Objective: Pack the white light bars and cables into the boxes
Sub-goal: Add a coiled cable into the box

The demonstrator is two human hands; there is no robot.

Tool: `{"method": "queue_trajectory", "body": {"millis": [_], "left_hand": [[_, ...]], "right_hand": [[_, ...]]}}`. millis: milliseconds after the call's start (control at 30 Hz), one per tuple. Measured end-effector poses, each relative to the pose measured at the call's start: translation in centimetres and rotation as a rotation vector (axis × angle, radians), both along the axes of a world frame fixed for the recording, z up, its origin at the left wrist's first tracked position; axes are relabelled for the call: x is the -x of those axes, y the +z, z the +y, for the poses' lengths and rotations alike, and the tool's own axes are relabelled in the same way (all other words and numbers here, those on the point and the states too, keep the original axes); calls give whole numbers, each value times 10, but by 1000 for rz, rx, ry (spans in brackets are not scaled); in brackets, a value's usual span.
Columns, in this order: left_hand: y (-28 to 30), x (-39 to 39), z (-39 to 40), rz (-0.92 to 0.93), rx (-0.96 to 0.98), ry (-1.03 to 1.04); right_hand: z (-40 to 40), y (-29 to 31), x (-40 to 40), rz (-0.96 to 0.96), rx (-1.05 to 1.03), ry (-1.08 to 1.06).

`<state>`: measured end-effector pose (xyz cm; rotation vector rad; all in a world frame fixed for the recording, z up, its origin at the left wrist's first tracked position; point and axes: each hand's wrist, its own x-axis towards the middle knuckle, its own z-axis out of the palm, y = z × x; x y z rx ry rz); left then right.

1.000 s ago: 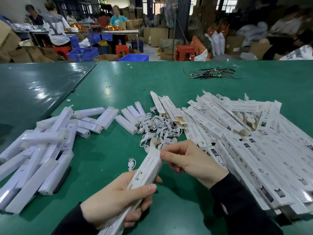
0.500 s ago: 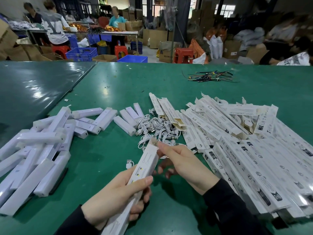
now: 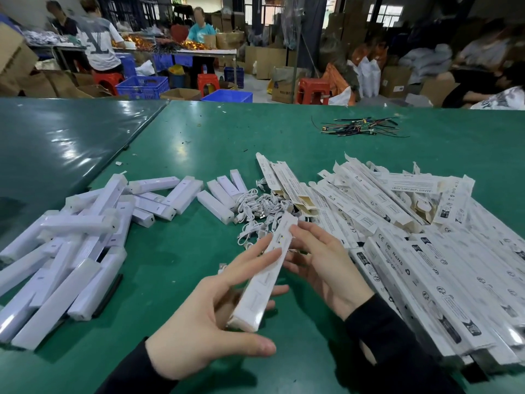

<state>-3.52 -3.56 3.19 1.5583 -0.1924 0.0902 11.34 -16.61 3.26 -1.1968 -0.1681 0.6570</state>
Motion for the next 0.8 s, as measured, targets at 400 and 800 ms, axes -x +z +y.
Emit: {"method": "queue_trajectory", "body": {"millis": [400,800], "left_hand": [[-6,-4,-6,-95,-162,59],[-5,-4,-7,-56,-12,148]], "right_hand": [[-1,1,-1,24,-62,123],[0,9,7,223,-299,132]]}}
